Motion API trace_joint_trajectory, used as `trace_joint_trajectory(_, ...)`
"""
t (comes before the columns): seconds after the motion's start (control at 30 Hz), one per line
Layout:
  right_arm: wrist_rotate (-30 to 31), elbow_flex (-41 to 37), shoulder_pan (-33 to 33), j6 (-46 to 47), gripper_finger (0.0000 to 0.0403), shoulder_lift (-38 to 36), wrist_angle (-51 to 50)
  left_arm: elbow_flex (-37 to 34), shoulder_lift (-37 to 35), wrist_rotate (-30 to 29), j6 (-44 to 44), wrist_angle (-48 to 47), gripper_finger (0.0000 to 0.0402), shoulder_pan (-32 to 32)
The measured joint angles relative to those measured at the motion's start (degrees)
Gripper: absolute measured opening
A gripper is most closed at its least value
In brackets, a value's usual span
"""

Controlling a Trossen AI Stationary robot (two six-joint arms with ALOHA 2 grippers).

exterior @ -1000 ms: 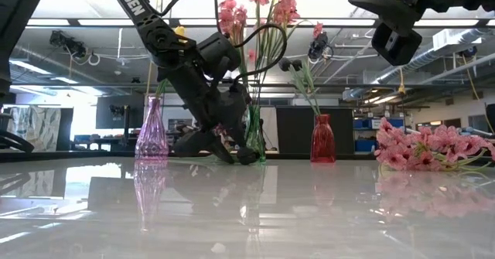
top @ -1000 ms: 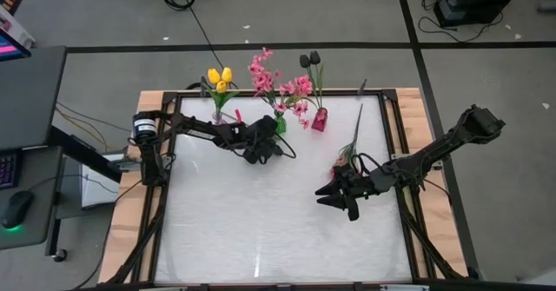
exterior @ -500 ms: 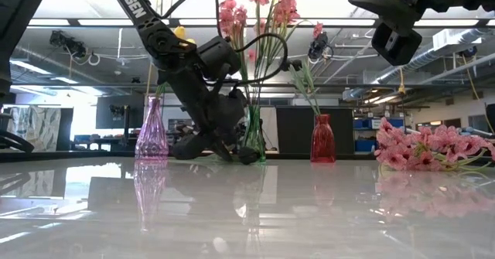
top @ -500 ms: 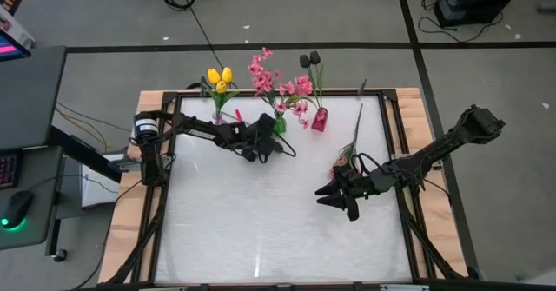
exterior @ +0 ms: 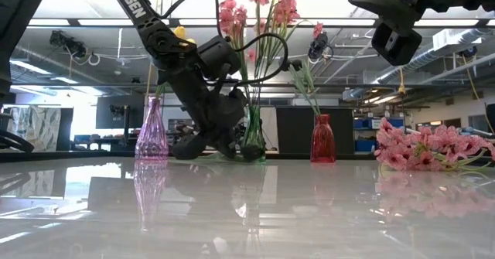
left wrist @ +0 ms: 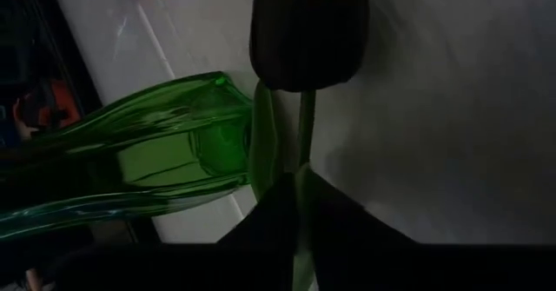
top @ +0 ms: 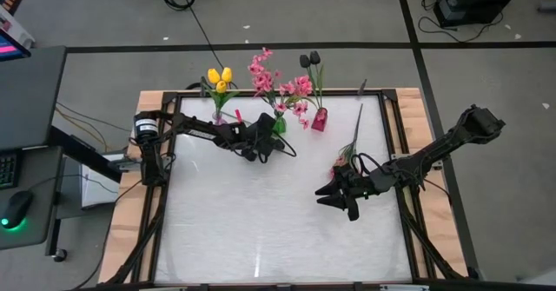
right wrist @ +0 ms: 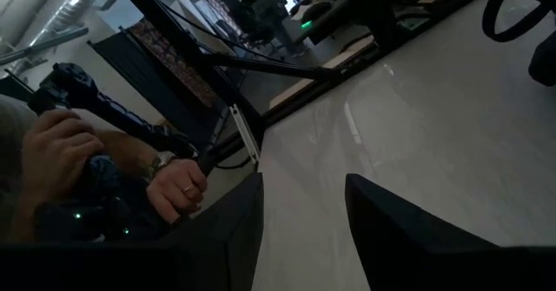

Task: Sort flowers into vase by color
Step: Put the black flower into the red vase

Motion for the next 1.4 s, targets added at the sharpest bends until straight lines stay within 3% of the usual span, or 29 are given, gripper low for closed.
trace_joint_trajectory(0.8, 0.00, 0.00, -0.01, 0.00, 0.0172, 0.00, 0.00, 0.19, -0.60, -1.29, -2.86, 0.06, 0.0017, -1.54)
trace_joint_trajectory(1.4, 0.00, 0.00, -0.02, -0.01, 0.0172, 0.02, 1.27, 4.84, -8.56, -2.60, -11.15, -4.52, 0.0017, -6.70)
